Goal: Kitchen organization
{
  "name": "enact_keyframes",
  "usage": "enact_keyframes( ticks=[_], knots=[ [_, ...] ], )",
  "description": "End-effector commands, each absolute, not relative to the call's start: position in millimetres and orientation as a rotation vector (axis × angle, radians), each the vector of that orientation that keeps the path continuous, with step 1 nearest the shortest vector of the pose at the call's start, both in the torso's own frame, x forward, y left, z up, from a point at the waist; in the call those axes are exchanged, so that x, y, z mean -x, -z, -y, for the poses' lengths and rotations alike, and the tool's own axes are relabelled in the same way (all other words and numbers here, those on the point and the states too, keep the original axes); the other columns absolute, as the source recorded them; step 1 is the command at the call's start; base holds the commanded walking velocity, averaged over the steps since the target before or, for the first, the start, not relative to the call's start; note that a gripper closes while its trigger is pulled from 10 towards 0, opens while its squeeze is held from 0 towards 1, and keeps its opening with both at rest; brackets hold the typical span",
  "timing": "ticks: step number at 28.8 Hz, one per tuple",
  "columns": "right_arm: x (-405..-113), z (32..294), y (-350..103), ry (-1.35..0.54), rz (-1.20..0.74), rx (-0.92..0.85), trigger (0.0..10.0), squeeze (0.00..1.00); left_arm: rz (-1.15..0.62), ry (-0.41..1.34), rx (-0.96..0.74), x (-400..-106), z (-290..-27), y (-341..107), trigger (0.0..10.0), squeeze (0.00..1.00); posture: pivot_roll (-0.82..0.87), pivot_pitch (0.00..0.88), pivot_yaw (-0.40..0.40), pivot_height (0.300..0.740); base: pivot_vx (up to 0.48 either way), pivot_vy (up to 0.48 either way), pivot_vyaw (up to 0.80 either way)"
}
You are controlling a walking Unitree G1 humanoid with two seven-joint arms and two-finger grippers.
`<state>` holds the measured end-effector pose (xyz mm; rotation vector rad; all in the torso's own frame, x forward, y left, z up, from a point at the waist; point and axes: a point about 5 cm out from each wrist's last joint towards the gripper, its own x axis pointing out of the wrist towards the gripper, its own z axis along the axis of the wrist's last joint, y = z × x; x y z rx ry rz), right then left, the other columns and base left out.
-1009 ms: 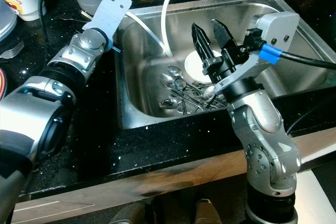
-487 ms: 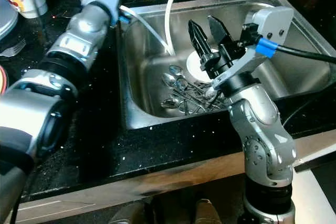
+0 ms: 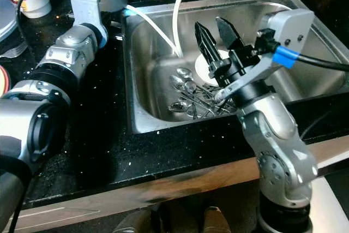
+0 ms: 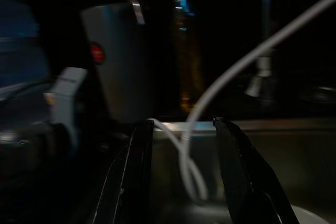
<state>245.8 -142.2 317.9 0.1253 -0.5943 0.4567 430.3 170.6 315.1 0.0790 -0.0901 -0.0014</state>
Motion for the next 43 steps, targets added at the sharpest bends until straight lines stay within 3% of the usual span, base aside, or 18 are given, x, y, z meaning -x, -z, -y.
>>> enact_keyframes(
  ticks=[1, 9, 17, 18, 19, 20, 21, 23, 25, 29, 34, 37, 40, 43],
  knots=[
    [-238.8, 142.7, -318.7, -0.459, 0.598, -0.122, 10.0, 0.0, 0.074, -0.028, -0.065, -429.8, -180.2, -313.9, 10.0, 0.0, -0.07, 0.32, 0.088, 0.74, 0.0, 0.0, 0.0],
    [-235.1, 143.5, -318.7, -0.451, 0.587, -0.125, 10.0, 0.0, 0.098, -0.075, -0.07, -428.3, -191.4, -319.5, 10.0, 0.0, -0.07, 0.346, 0.088, 0.74, 0.0, 0.0, 0.0],
    [-233.6, 143.0, -316.9, -0.447, 0.575, -0.134, 10.0, 0.0, -0.044, 0.008, 0.01, -429.0, -187.6, -295.0, 10.0, 0.0, -0.08, 0.351, 0.093, 0.74, 0.0, 0.0, 0.0],
    [-233.7, 143.6, -316.1, -0.443, 0.571, -0.135, 10.0, 0.0, -0.104, 0.116, 0.056, -429.0, -175.9, -286.0, 10.0, 0.0, -0.07, 0.342, 0.094, 0.74, 0.0, 0.0, 0.0],
    [-233.7, 143.6, -316.1, -0.443, 0.571, -0.135, 10.0, 0.0, -0.104, 0.116, 0.056, -429.0, -175.9, -286.0, 10.0, 0.0, -0.07, 0.342, 0.094, 0.74, 0.0, 0.0, 0.0],
    [-235.5, 144.5, -315.6, -0.441, 0.569, -0.135, 10.0, 0.0, -0.135, 0.275, 0.07, -428.3, -155.4, -282.2, 10.0, 0.0, -0.07, 0.331, 0.091, 0.74, 0.0, 0.0, 0.0],
    [-235.5, 144.5, -315.6, -0.441, 0.569, -0.135, 10.0, 0.0, -0.135, 0.275, 0.07, -428.3, -155.4, -282.2, 10.0, 0.0, -0.07, 0.331, 0.091, 0.74, 0.0, 0.0, 0.0],
    [-237.4, 144.2, -316.1, -0.445, 0.571, -0.135, 10.0, 0.0, -0.139, 0.441, 0.023, -426.4, -132.6, -282.0, 10.0, 0.0, -0.06, 0.319, 0.087, 0.74, 0.0, 0.0, 0.0],
    [-237.4, 144.2, -316.1, -0.445, 0.571, -0.135, 10.0, 0.0, -0.139, 0.441, 0.023, -426.4, -132.6, -282.0, 10.0, 0.0, -0.06, 0.319, 0.087, 0.74, 0.0, 0.0, 0.0],
    [-242.2, 143.5, -319.0, -0.456, 0.583, -0.134, 10.0, 0.0, -0.129, 0.804, -0.108, -415.8, -88.3, -279.8, 10.0, 0.0, -0.05, 0.276, 0.079, 0.74, 0.0, 0.0, 0.0],
    [-245.1, 144.4, -320.8, -0.459, 0.592, -0.131, 10.0, 0.0, -0.026, 0.955, -0.044, -409.3, -76.8, -300.6, 10.0, 0.0, -0.04, 0.25, 0.071, 0.74, 0.0, 0.0, 0.0],
    [-247.7, 144.5, -321.6, -0.462, 0.598, -0.129, 10.0, 0.0, 0.046, 0.935, -0.02, -409.5, -79.4, -314.7, 10.0, 0.0, -0.03, 0.23, 0.065, 0.74, 0.0, 0.0, 0.0],
    [-252.5, 142.5, -324.7, -0.478, 0.616, -0.126, 10.0, 0.0, 0.224, 0.7, -0.02, -415.6, -103.5, -343.8, 10.0, 0.0, -0.02, 0.208, 0.059, 0.74, 0.0, 0.0, 0.0],
    [-254.5, 142.2, -325.5, -0.483, 0.622, -0.125, 10.0, 0.0, 0.357, 0.704, 0.062, -410.5, -114.4, -366.7, 10.0, 0.0, -0.02, 0.191, 0.055, 0.74, 0.0, 0.0, 0.0]
  ],
)
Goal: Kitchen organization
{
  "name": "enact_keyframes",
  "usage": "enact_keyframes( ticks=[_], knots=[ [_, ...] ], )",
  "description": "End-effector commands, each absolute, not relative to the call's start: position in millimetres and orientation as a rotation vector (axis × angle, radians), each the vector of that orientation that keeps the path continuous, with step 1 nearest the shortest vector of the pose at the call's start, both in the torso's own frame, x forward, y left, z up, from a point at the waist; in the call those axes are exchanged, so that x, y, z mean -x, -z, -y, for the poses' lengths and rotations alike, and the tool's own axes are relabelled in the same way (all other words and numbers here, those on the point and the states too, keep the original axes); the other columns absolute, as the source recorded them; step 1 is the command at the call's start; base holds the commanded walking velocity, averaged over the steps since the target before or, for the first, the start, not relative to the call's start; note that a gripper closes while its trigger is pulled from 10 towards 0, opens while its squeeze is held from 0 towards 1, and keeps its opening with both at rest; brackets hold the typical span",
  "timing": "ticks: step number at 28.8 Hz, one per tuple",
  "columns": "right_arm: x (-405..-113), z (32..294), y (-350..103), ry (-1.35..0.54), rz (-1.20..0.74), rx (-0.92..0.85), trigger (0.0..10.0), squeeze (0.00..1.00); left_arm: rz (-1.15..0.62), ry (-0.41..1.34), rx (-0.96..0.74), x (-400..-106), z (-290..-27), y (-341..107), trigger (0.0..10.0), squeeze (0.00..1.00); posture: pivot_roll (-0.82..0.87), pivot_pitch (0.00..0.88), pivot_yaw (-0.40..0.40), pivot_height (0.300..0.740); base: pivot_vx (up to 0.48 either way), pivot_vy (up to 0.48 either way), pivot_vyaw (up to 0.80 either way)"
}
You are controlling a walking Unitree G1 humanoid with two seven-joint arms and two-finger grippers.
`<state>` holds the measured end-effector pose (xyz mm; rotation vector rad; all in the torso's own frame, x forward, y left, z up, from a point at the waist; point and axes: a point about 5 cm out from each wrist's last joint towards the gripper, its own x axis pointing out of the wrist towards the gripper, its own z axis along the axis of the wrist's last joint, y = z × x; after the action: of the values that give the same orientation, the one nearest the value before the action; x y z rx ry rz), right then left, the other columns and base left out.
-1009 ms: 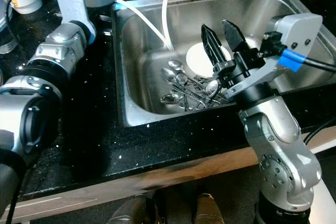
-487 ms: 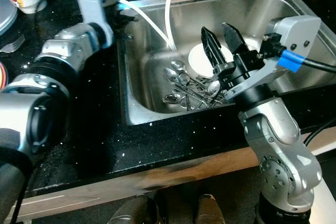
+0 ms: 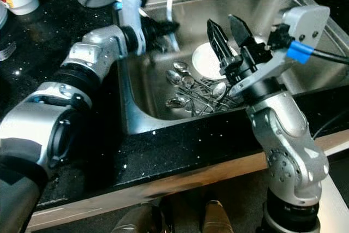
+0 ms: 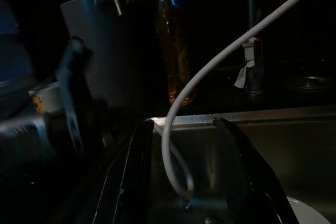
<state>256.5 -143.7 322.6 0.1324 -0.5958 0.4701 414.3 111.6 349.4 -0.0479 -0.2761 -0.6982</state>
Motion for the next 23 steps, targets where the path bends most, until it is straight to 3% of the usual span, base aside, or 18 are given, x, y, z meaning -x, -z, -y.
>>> enact_keyframes(
  ticks=[1, 7, 10, 13, 14, 16, 23],
  knots=[
    [-254.5, 142.2, -325.5, -0.483, 0.622, -0.125, 10.0, 0.0, 0.357, 0.704, 0.062, -410.5, -114.4, -366.7, 10.0, 0.0, -0.02, 0.191, 0.055, 0.74, 0.0, 0.0, 0.0],
    [-256.7, 141.2, -327.5, -0.494, 0.636, -0.123, 10.0, 0.0, 0.498, 0.705, 0.094, -399.7, -126.0, -391.7, 10.0, 0.0, -0.01, 0.169, 0.055, 0.74, 0.0, 0.0, 0.0],
    [-256.3, 140.9, -327.2, -0.506, 0.64, -0.124, 10.0, 0.0, 0.372, 0.529, 0.025, -403.3, -137.6, -376.8, 10.0, 0.0, 0.01, 0.157, 0.065, 0.74, 0.0, 0.0, 0.0],
    [-253.7, 145.1, -316.1, -0.498, 0.61, -0.172, 10.0, 0.0, 0.334, 0.341, -0.127, -382.5, -151.0, -334.9, 10.0, 0.0, 0.04, 0.157, 0.045, 0.74, 0.0, 0.0, 0.0],
    [-253.7, 145.1, -316.1, -0.498, 0.61, -0.172, 10.0, 0.0, 0.334, 0.341, -0.127, -382.5, -151.0, -334.9, 10.0, 0.0, 0.04, 0.157, 0.045, 0.74, 0.0, 0.0, 0.0],
    [-256.3, 147.7, -307.5, -0.479, 0.581, -0.179, 10.0, 0.0, 0.438, 0.328, -0.137, -353.2, -146.8, -330.3, 10.0, 0.0, 0.07, 0.148, 0.031, 0.74, 0.0, 0.0, 0.0],
    [-262.1, 148.2, -304.9, -0.472, 0.576, -0.176, 10.0, 0.0, 0.52, 0.327, -0.111, -332.5, -141.0, -329.3, 10.0, 0.0, 0.08, 0.131, 0.028, 0.74, 0.0, 0.0, 0.0]
  ],
)
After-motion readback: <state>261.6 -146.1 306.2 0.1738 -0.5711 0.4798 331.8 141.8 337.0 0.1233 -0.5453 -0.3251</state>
